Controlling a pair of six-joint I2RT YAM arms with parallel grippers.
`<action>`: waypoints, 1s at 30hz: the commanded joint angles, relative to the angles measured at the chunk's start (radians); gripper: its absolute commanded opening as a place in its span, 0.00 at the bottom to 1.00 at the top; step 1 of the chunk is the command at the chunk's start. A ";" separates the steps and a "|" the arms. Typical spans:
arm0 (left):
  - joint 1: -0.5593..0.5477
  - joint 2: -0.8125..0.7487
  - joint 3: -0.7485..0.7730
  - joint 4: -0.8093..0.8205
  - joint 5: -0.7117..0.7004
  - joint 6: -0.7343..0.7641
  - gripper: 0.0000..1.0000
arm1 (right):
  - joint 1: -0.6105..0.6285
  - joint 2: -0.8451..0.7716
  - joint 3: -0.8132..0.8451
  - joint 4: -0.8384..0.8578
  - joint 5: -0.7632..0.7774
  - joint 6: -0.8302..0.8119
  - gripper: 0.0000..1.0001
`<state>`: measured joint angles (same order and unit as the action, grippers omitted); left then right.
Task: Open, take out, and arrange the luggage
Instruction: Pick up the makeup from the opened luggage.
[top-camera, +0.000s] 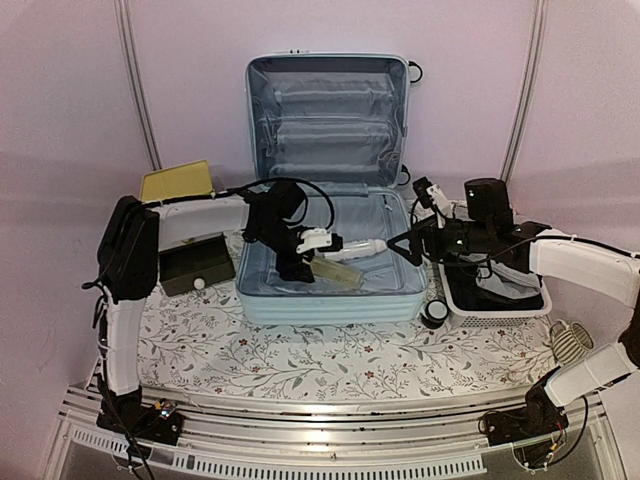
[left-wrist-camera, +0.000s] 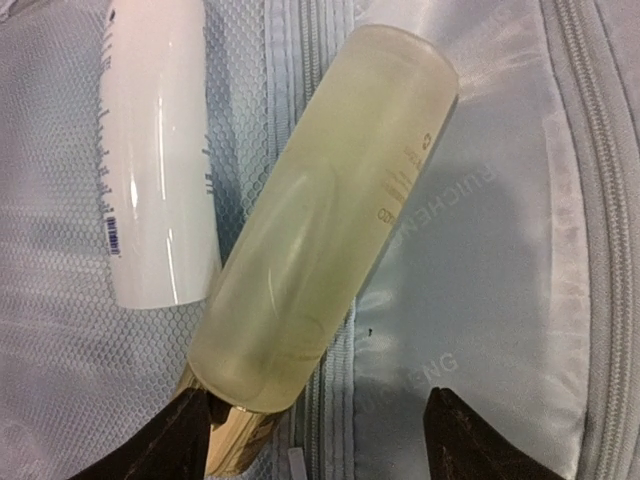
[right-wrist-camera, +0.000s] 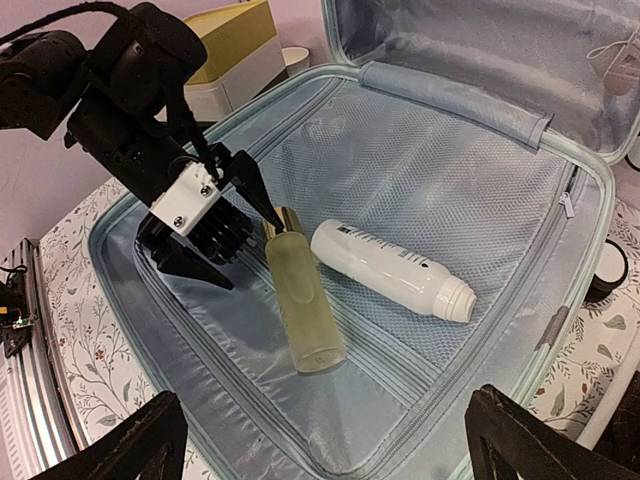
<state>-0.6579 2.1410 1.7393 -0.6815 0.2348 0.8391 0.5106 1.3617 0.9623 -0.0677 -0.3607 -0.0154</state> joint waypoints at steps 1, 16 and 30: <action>-0.016 0.012 0.003 -0.014 -0.014 0.023 0.77 | 0.005 -0.006 0.016 -0.001 0.002 0.010 0.99; -0.015 0.175 0.148 -0.084 0.023 0.091 0.72 | 0.005 -0.004 0.018 -0.003 0.004 0.009 0.99; -0.020 0.096 0.071 -0.128 0.052 0.067 0.31 | 0.006 -0.002 0.021 -0.001 0.000 0.009 0.99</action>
<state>-0.6647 2.2887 1.8744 -0.7319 0.2798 0.9344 0.5106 1.3617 0.9623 -0.0677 -0.3580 -0.0154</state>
